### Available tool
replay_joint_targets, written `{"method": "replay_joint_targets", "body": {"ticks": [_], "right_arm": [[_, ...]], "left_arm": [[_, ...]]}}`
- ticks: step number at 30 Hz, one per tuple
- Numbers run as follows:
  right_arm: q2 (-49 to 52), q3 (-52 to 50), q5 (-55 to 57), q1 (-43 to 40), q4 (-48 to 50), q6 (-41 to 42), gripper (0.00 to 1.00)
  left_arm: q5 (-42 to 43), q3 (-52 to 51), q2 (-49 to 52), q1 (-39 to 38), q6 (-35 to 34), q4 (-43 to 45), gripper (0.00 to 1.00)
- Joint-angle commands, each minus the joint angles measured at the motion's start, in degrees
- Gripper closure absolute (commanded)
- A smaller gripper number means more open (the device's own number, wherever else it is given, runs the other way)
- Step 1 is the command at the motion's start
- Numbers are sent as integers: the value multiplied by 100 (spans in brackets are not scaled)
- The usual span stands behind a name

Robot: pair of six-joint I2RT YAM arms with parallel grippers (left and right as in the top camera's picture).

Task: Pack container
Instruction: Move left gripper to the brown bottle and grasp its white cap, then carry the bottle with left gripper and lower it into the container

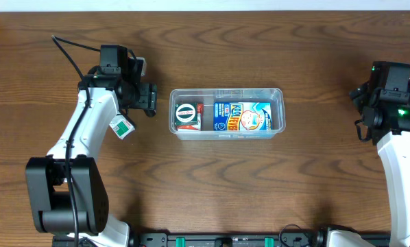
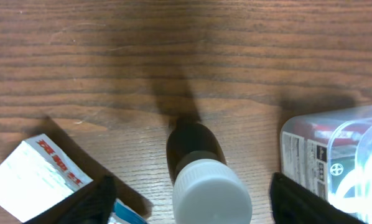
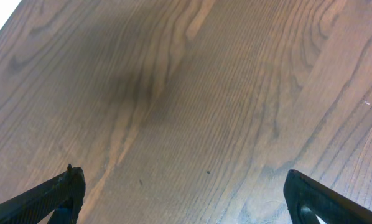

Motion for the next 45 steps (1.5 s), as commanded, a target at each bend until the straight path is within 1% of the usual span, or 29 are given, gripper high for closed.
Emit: {"method": "replay_joint_targets", "body": {"ticks": [1, 3, 6, 11, 18, 23, 26, 29, 36, 45], "right_arm": [[-20, 15, 44, -31, -4, 87, 1], [-20, 15, 44, -31, -4, 87, 1], [-20, 15, 42, -31, -4, 87, 1], [-20, 15, 44, -31, -4, 87, 1], [-20, 15, 44, -31, -4, 87, 1], [-20, 15, 42, -31, -4, 90, 1], [-20, 15, 44, -31, -4, 87, 1], [-20, 15, 44, -31, -4, 87, 1], [-20, 15, 44, -31, -4, 87, 1], [-20, 15, 42, -31, -4, 87, 1]], "left_arm": [[-70, 72, 26, -9, 44, -7, 28], [-70, 72, 26, -9, 42, -22, 37], [-68, 72, 26, -15, 44, -22, 45], [-118, 72, 26, -111, 50, 7, 46], [-699, 72, 26, -461, 44, 68, 46], [-813, 72, 26, -542, -17, 114, 48], [-955, 72, 26, -542, -116, 107, 55], [-988, 72, 26, -542, -177, 105, 58], [-988, 72, 26, -542, -258, 105, 72], [-988, 74, -111, -542, -721, -2, 73]]}}
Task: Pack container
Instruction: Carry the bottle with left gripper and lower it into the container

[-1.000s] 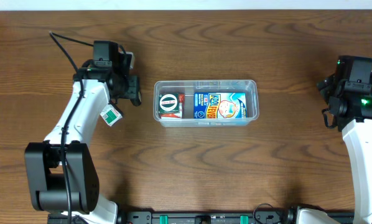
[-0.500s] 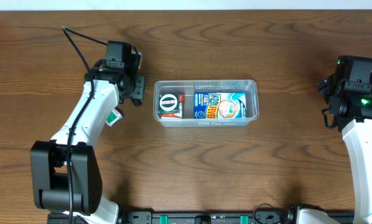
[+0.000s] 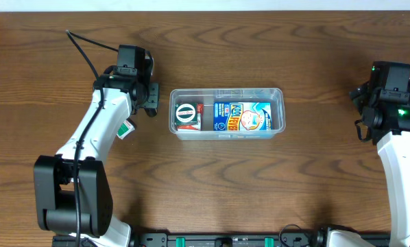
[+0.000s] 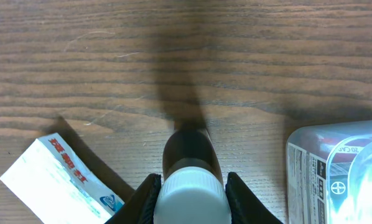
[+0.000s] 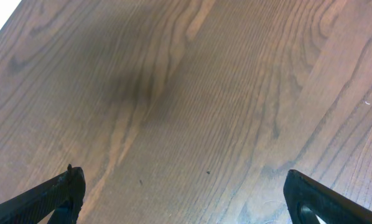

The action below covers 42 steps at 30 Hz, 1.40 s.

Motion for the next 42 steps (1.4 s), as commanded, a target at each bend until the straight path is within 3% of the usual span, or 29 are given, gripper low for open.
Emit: {"method": "replay_joint_targets", "body": {"ticks": [1, 12, 20, 35, 42], "right_arm": [[-20, 15, 44, -31, -4, 87, 1], [-20, 15, 42, -31, -4, 87, 1], [-20, 15, 42, -31, -4, 87, 1], [-20, 15, 42, -31, -4, 87, 1], [-20, 15, 42, -31, -4, 87, 1]], "left_arm": [[-63, 74, -179, 9, -313, -109, 73], [111, 74, -1812, 9, -938, -175, 73], [1934, 74, -2924, 7, -1056, -313, 74], [2203, 72, -2068, -1270, -1051, -605, 73], [1526, 72, -1429, -1775, -1036, -581, 73]]}}
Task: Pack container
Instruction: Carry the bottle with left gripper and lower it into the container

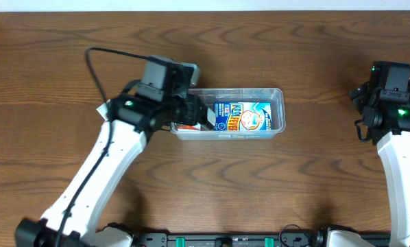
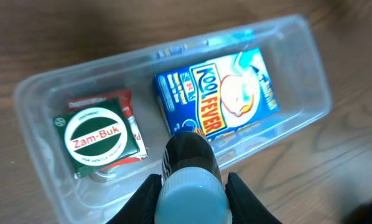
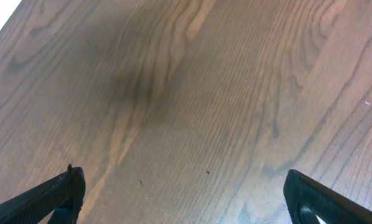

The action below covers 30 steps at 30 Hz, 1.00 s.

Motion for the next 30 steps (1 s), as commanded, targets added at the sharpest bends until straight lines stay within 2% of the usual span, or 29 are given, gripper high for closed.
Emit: {"method": "replay_joint_targets", "body": {"ticks": [1, 8, 16, 30], "right_arm": [[-20, 15, 42, -31, -4, 87, 1], [-20, 15, 42, -31, -4, 90, 1], [-20, 15, 42, -31, -4, 87, 1], [-20, 15, 44, -31, -4, 90, 1]], "left_arm": [[-417, 74, 234, -190, 13, 81, 73], [-981, 74, 695, -483, 15, 391, 74], [-1615, 74, 789, -595, 15, 535, 73], [-1646, 70, 1222, -651, 9, 719, 74]]}}
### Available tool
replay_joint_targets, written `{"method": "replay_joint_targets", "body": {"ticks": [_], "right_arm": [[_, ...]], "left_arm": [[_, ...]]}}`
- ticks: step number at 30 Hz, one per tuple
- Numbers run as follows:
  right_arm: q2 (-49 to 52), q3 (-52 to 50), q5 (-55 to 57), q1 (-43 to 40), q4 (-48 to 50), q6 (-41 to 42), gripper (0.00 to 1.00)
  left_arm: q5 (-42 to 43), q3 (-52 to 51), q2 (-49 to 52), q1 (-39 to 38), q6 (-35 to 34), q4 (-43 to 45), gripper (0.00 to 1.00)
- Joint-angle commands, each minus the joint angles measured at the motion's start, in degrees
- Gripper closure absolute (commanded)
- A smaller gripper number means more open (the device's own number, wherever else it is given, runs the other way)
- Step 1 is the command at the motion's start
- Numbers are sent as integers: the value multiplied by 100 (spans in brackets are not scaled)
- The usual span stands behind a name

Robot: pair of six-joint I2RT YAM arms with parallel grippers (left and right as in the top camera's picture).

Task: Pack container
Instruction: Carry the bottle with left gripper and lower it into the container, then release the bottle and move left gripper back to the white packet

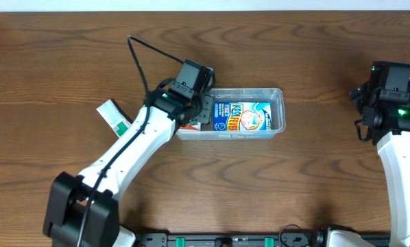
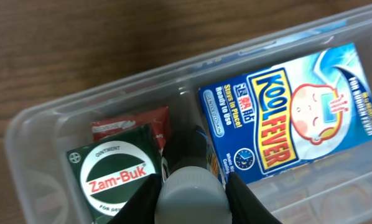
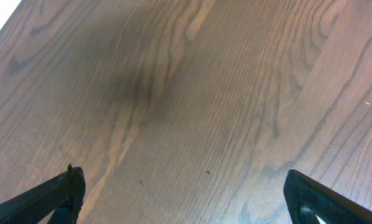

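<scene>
A clear plastic container [image 1: 277, 110] sits mid-table holding a blue Kool Fever box [image 1: 243, 116] and a green Zam-Buk tin [image 2: 116, 177]. My left gripper [image 2: 192, 202] is shut on a dark bottle with a white cap [image 2: 191, 194], held low inside the container between the tin and the Kool Fever box [image 2: 298, 106]. In the overhead view the left gripper [image 1: 199, 110] covers the container's left part. My right gripper [image 3: 183, 199] hangs open over bare wood at the far right, nothing between its fingers.
A small white and green sachet [image 1: 116, 115] lies on the wood left of the container. The right arm [image 1: 397, 110] stands at the table's right edge, far from the container. A red packet [image 2: 127, 124] lies under the tin.
My left gripper has dropped lower with the bottle, from above the container's front to down between the tin and the Kool Fever box. The right arm has not moved.
My left gripper was open around the white-capped bottle standing on the wood left of the container, beside the sachet. Then it was shut on the bottle. Then it held the bottle over the container, and now low inside it.
</scene>
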Motion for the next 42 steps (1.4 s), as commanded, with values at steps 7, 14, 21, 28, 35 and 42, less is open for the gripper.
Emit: {"method": "replay_joint_targets", "body": {"ticks": [7, 14, 21, 28, 35, 42], "right_arm": [[-20, 15, 42, -31, -4, 87, 1], [-20, 15, 42, -31, -4, 87, 1], [-20, 15, 42, -31, -4, 87, 1], [-20, 15, 42, -31, -4, 87, 1], [-20, 15, 42, -31, -4, 87, 1], [-20, 15, 44, -31, -4, 90, 2]], "left_arm": [[-83, 70, 315, -87, 9, 57, 73], [-83, 70, 426, -122, 9, 55, 64], [-81, 70, 426, -122, 9, 96, 42], [-81, 83, 321, -122, 9, 223, 33], [-81, 232, -308, -122, 11, 240, 27], [-275, 232, -1200, 302, -398, -356, 19]]}}
